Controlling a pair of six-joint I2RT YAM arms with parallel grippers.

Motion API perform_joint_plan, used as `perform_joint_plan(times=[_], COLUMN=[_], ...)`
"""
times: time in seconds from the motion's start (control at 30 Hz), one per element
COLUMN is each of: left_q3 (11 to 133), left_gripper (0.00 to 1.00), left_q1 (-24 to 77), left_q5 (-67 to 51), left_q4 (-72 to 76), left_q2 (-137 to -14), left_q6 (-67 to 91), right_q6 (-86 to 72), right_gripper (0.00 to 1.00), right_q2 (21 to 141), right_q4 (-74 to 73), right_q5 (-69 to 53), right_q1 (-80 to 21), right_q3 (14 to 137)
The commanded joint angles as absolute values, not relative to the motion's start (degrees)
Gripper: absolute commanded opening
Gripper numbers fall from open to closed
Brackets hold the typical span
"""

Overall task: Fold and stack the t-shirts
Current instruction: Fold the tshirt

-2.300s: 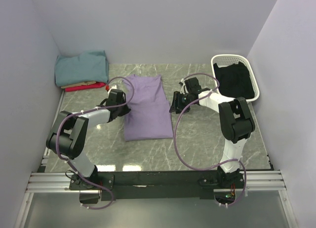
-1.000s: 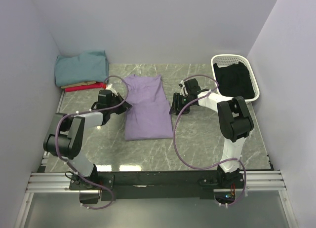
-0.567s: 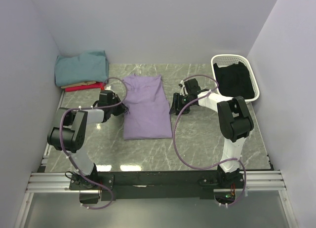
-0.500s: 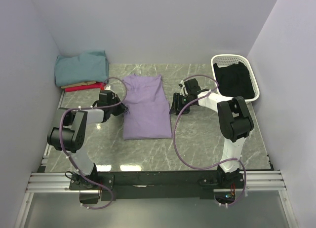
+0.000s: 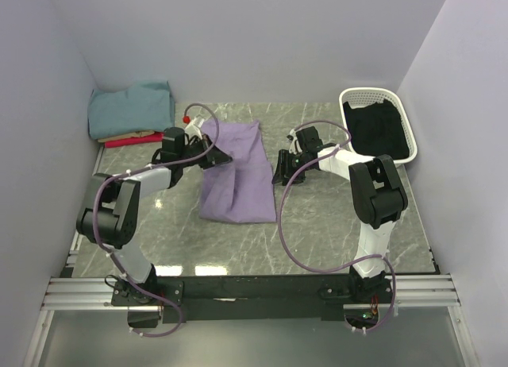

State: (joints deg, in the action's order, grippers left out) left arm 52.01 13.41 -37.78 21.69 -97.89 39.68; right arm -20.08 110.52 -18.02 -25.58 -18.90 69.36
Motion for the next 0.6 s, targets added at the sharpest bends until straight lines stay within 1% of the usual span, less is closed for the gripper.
perform_joint_plan(times=[0.0, 0.07, 0.17, 0.2, 0.33, 0.4, 0.43, 0.57], left_q3=[53.26, 51.51, 48.61, 47.65, 48.25, 48.78, 49.21, 49.92], left_gripper=[0.01, 0.01, 0.01, 0.01, 0.01, 0.01, 0.01, 0.01], left_q1=[13.36, 12.75, 10.91, 10.55, 9.67, 8.97, 8.70, 8.53], left_q5=[-52.03, -50.98, -47.56, -45.98, -33.35, -29.81, -25.62, -18.56], left_q4=[31.99, 35.22, 35.42, 32.90, 20.77, 16.29, 14.61, 10.55], left_q2=[-102.91, -105.64, -108.19, -108.19, -104.34, -102.58, -100.92, -97.04], left_q6=[44.03, 44.64, 45.79, 44.57, 37.72, 35.35, 34.55, 32.87], right_q6=[-19.95, -19.78, -19.42, -19.25, -18.90, -18.98, -19.16, -19.51], right_gripper=[0.54, 0.55, 0.55, 0.55, 0.55, 0.55, 0.55, 0.55], right_q2=[111.88, 112.06, 111.62, 111.53, 111.62, 111.88, 112.06, 112.24], right_q4=[-18.11, -18.46, -18.98, -19.07, -19.51, -19.07, -18.99, -18.54], right_q5=[-25.58, -25.49, -24.96, -24.70, -24.26, -24.61, -24.70, -25.31], right_q1=[-19.51, -19.51, -19.60, -19.60, -19.60, -19.60, -19.60, -19.60], right_q3=[70.05, 70.31, 70.23, 70.14, 70.14, 69.87, 69.87, 69.79])
